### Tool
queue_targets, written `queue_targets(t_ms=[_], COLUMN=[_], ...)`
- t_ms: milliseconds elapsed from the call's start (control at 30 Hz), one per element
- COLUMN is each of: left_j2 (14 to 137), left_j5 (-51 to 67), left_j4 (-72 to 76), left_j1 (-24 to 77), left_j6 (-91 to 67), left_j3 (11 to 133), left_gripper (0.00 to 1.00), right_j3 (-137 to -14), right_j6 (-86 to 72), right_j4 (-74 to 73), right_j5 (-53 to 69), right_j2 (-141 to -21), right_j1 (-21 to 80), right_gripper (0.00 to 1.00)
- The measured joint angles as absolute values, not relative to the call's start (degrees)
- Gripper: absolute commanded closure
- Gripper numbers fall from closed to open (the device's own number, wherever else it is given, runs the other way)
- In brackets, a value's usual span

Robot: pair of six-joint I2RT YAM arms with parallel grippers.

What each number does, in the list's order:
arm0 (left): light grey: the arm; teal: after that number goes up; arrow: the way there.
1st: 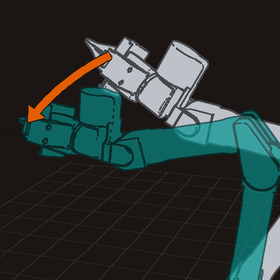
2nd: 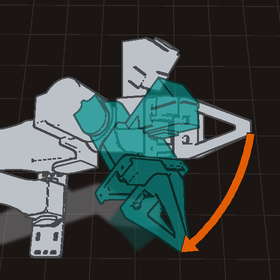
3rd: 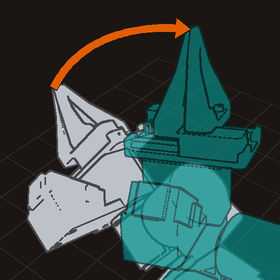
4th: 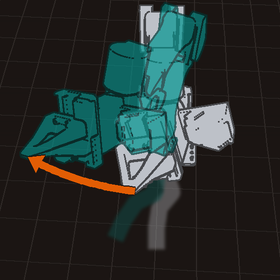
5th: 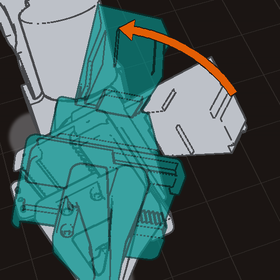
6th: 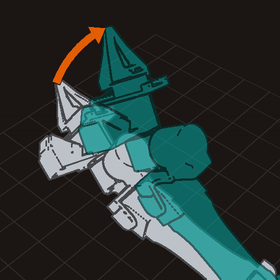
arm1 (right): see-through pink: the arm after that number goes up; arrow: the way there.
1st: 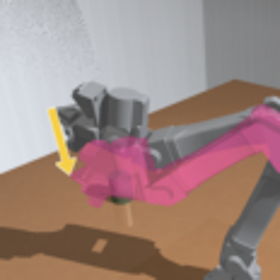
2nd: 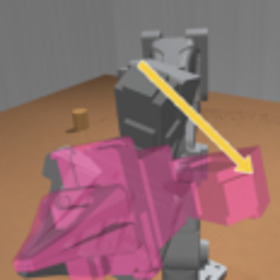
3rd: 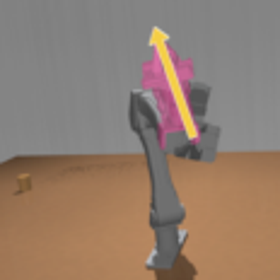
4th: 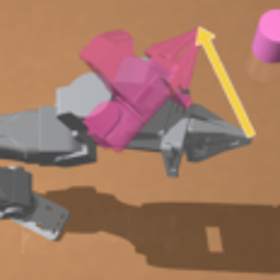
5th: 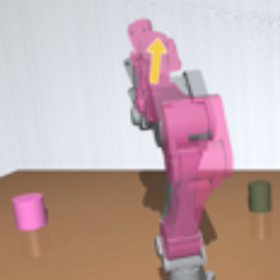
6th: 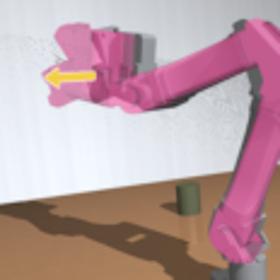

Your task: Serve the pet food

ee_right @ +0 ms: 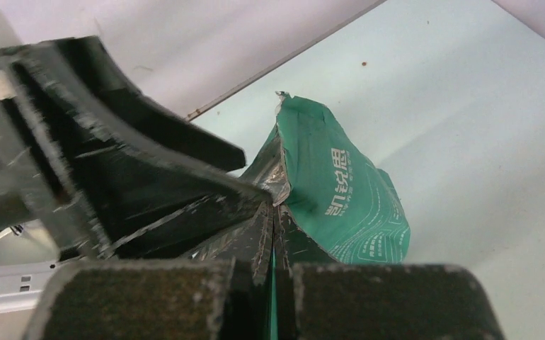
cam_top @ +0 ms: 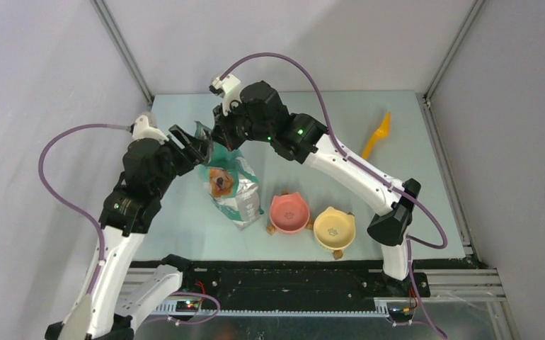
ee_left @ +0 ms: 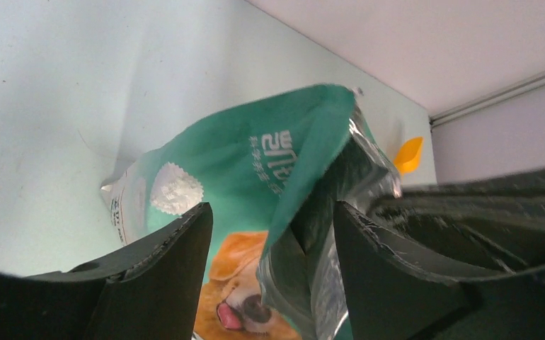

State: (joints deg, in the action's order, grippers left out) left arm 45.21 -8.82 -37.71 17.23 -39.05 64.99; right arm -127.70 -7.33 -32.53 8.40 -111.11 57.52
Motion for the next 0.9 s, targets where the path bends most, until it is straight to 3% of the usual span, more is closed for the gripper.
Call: queue_targets(t_ms=[100, 167, 200, 267, 633, 833, 867, 900], left_j2=[47.2, 48.66, 49.25, 49.89, 49.78, 48.73, 48.07, 47.46], left_j5=[-8.86, -8.95, -8.95, -8.67, -9.41, -7.22, -6.15, -5.34], left_j4=[-36.88, -36.56, -36.56, -36.14, -45.78, -51.2, -50.87, -50.43], left_j1=[17.12, 17.12, 17.12, 17.15, 17.23, 16.78, 16.75, 16.75], left_j6=[-39.07, -39.13, -39.35, -39.35, -37.85, -34.48, -34.33, -34.2], left_j3=[64.95, 64.86, 64.84, 64.84, 72.34, 75.59, 75.2, 74.74], left_gripper=[0.48, 0.62, 0.79, 0.97, 1.0, 1.0, 1.0, 1.0], right_j3=[-127.7, -127.7, -127.7, -127.7, -129.03, -132.53, -132.66, -132.68], right_j6=[-7.33, -7.33, -7.31, -7.25, -6.2, -0.75, -0.19, 0.14], right_j4=[-33.15, -33.41, -33.69, -34.04, -35.07, -39.92, -40.42, -41.04], right_j5=[8.47, 8.51, 8.54, 8.51, 12.45, 7.07, 5.8, 4.75], right_j2=[-110.83, -110.54, -110.41, -110.24, -109.65, -109.34, -109.32, -109.32], right_j1=[57.49, 57.39, 57.32, 57.1, 52.64, 49.41, 48.93, 48.6], right_gripper=[1.0, 1.0, 1.0, 1.0, 1.0, 1.0, 0.98, 0.84])
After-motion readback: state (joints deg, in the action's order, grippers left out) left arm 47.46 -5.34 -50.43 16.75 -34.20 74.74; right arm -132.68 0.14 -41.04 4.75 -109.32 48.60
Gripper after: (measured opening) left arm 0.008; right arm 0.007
